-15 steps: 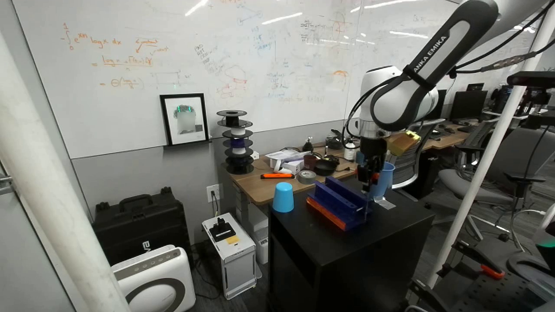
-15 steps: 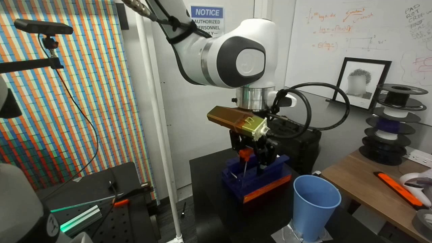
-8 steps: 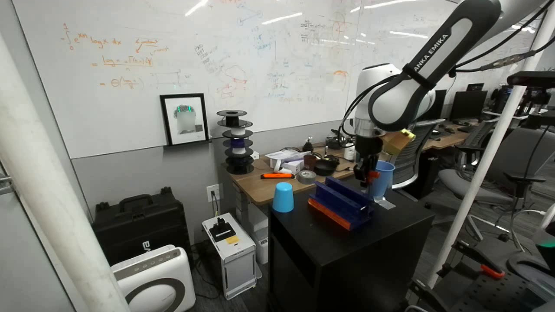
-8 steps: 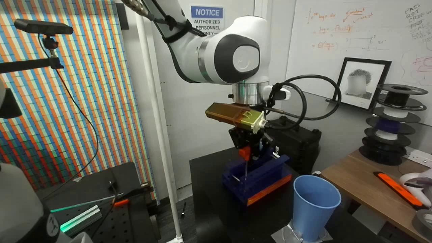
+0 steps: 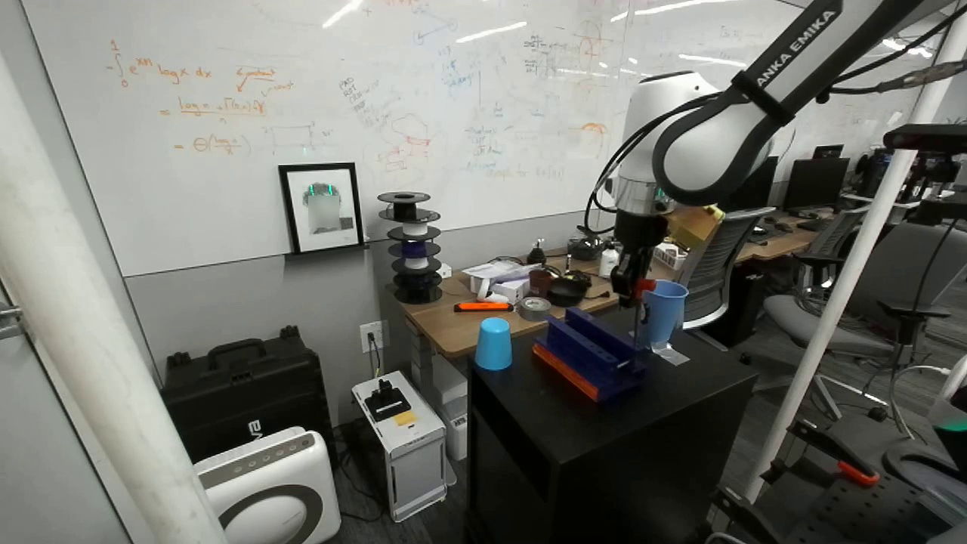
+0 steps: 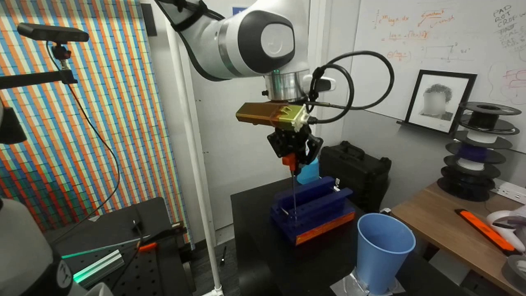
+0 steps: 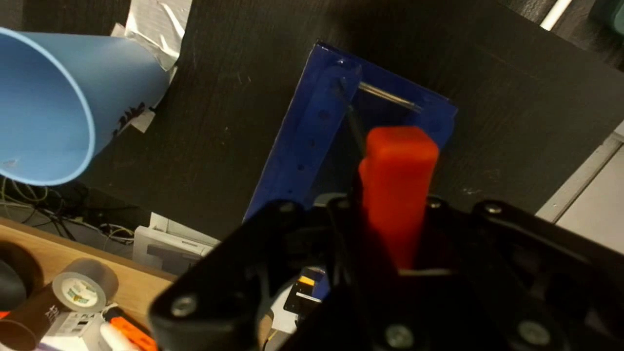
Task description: Put the red object on the blue rack in the cup
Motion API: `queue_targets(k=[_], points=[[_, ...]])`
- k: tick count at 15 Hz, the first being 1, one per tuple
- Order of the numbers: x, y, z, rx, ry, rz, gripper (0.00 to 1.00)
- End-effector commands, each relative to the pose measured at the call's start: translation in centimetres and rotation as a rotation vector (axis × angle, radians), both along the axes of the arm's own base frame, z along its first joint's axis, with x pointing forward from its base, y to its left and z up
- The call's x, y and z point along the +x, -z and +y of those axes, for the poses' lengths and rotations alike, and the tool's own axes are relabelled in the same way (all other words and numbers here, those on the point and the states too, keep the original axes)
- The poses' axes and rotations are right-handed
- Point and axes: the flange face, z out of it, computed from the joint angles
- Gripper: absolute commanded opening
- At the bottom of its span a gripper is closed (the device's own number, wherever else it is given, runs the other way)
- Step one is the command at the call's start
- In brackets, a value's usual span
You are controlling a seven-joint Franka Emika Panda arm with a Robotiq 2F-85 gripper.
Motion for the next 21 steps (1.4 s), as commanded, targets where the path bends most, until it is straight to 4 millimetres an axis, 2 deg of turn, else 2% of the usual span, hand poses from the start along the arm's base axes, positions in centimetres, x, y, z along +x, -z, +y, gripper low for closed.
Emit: queue_targets(k=[1,5,9,13,16,19,21], points=[[-2.5,-4.3,0.5,0.011,-0.01,-0.082,0.08],[-3.6,-9.3,-0.1,0.011,0.007,-0.186,0.08],[-3.5,-15.2,-1.8,0.003,0.037,-0.319,0.08],[-2.4,-19.3,-6.1,0.005,0.124,-0.409,0.08],[-1.0,-19.8,-10.1,0.004,0.208,-0.425,0.08],[0.7,-18.4,-13.4,0.014,0.277,-0.402,0.07],[1.9,-16.9,-14.5,0.025,0.304,-0.374,0.07]])
